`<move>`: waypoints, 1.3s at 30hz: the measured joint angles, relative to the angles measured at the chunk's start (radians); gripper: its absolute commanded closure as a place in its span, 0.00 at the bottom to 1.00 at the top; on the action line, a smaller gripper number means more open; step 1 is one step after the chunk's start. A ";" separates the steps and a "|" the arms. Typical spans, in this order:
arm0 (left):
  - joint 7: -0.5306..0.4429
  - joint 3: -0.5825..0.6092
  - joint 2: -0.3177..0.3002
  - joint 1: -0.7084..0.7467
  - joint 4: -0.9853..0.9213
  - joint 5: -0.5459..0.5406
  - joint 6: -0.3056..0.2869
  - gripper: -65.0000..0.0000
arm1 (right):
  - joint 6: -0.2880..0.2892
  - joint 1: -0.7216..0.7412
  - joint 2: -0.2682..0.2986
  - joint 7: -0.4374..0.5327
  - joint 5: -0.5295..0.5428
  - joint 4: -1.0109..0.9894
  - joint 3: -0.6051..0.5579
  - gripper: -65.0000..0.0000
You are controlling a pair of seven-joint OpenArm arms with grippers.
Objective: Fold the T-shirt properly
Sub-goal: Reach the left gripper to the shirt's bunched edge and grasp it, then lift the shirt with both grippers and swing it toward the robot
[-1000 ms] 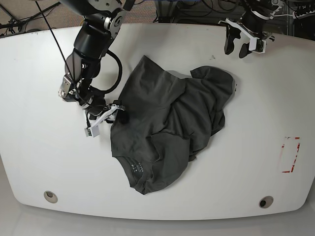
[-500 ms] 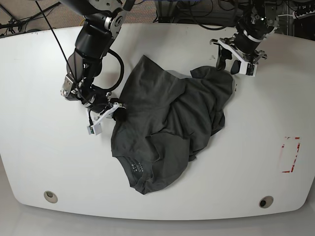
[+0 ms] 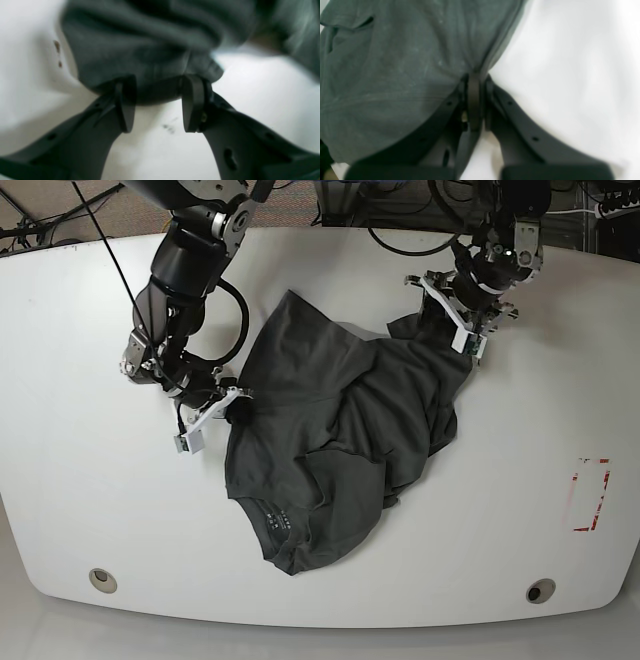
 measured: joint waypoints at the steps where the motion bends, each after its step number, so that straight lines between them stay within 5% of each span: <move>1: 0.000 0.023 -0.001 0.000 -0.005 0.025 0.000 0.50 | 0.000 0.000 0.000 0.000 0.000 0.000 0.000 1.00; 3: -0.011 0.064 0.000 -0.002 -0.019 0.047 -0.005 0.42 | 0.000 0.000 0.000 0.000 0.000 0.000 0.000 1.00; 10: -0.046 0.115 0.008 -0.073 -0.086 0.111 -0.008 0.43 | 0.000 0.000 -0.001 0.000 0.002 0.000 0.000 1.00; 12: -0.058 0.112 0.008 -0.077 -0.093 0.112 -0.008 0.53 | 0.000 -0.006 -0.001 0.001 0.003 0.001 0.000 1.00; 17: -0.079 0.090 -0.008 -0.084 -0.119 0.112 -0.005 1.00 | 0.005 -0.037 -0.001 0.002 0.016 0.039 0.000 1.00; 23: -0.111 -0.002 -0.024 -0.086 -0.148 0.069 -0.027 1.00 | 0.000 -0.093 -0.001 -0.010 -0.008 0.143 0.000 1.00; 30: 0.006 -0.098 -0.078 -0.015 -0.016 0.123 -0.009 1.00 | -0.002 -0.152 -0.001 -0.026 -0.025 0.309 -0.001 1.00; 39: 0.007 -0.286 -0.126 0.031 0.182 0.103 -0.029 1.00 | 0.002 -0.211 0.046 -0.093 -0.022 0.602 -0.056 1.00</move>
